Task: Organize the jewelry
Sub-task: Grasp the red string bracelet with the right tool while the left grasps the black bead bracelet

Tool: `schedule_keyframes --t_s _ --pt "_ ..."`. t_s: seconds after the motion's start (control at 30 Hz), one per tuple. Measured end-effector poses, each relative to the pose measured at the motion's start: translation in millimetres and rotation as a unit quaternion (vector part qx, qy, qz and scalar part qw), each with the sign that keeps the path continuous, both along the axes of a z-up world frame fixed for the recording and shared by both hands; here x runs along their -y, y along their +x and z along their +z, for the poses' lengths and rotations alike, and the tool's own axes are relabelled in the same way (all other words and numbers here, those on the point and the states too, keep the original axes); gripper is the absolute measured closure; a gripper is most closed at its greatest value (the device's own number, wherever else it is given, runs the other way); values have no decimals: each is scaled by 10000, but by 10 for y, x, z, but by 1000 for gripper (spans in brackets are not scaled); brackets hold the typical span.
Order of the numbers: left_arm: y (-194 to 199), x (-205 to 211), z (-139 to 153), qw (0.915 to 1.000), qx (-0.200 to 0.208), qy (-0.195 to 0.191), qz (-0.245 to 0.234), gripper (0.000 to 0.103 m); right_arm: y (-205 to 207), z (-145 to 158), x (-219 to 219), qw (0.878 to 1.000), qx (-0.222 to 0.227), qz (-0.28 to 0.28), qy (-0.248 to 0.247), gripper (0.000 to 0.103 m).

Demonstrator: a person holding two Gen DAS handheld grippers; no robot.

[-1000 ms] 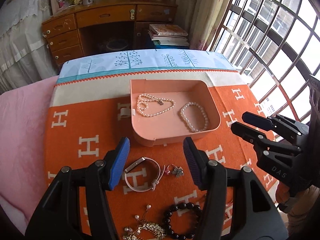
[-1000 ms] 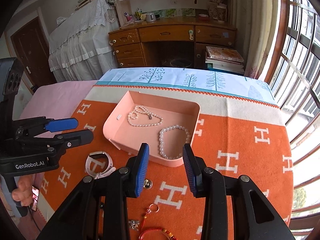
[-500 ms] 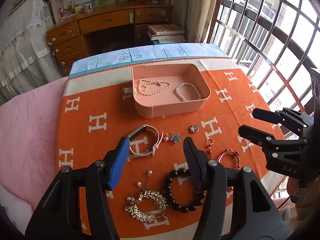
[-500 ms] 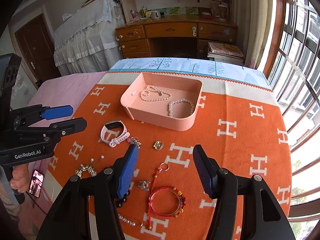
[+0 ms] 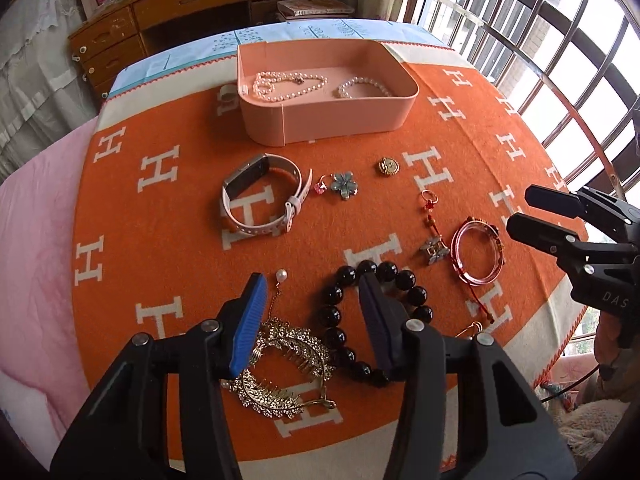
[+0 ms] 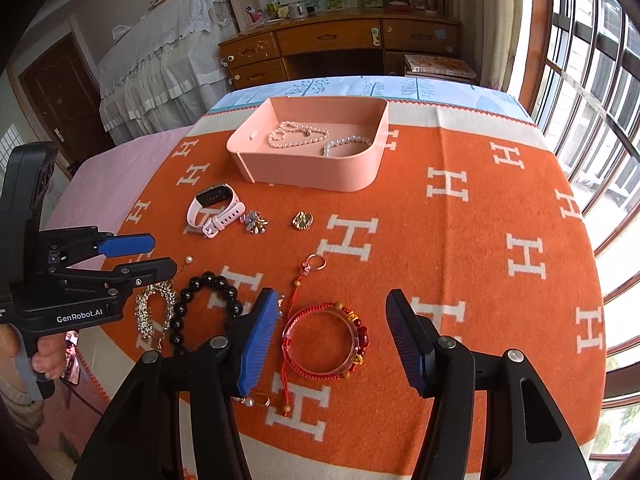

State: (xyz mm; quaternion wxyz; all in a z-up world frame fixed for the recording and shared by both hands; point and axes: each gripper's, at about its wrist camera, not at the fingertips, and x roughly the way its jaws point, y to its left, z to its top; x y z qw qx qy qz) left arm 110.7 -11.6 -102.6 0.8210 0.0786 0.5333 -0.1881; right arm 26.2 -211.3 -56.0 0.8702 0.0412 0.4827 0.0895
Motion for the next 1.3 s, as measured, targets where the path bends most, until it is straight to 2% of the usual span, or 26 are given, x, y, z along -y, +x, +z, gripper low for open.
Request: schedule_keyframes --t_s 0.17,0.33,0.53,0.63,0.73,0.77,0.83,0.9,1.3 --pt "-38 69 -162 9997 -152 73 -180 59 -56 -239 51 9998 -181 -92 76 45" --pt "-30 149 -275 9992 -281 146 -256 59 -106 -349 57 9996 -222 -112 -124 45" --pt "5 225 -401 9982 -446 233 -314 60 -61 -583 35 9982 -534 -74 -248 63" --pt "4 265 -427 9981 -396 316 -361 60 -53 -601 -2 9983 -421 -53 -411 67" --pt "-2 291 -433 9978 -360 382 -406 60 -64 -611 -64 9975 -299 1 -642 79" --pt "-7 302 -435 9977 -335 426 -414 62 -73 -614 -92 9969 -257 38 -744 84" --pt "-21 318 -426 9976 -300 428 -446 74 -91 -619 -140 9961 -196 112 -848 87" --pt "-43 335 -417 9976 -290 445 -448 91 -101 -623 -179 9958 -151 172 -886 91" --pt "-78 205 -326 9996 -255 58 -102 91 -155 -551 -214 9979 -93 219 -596 92"
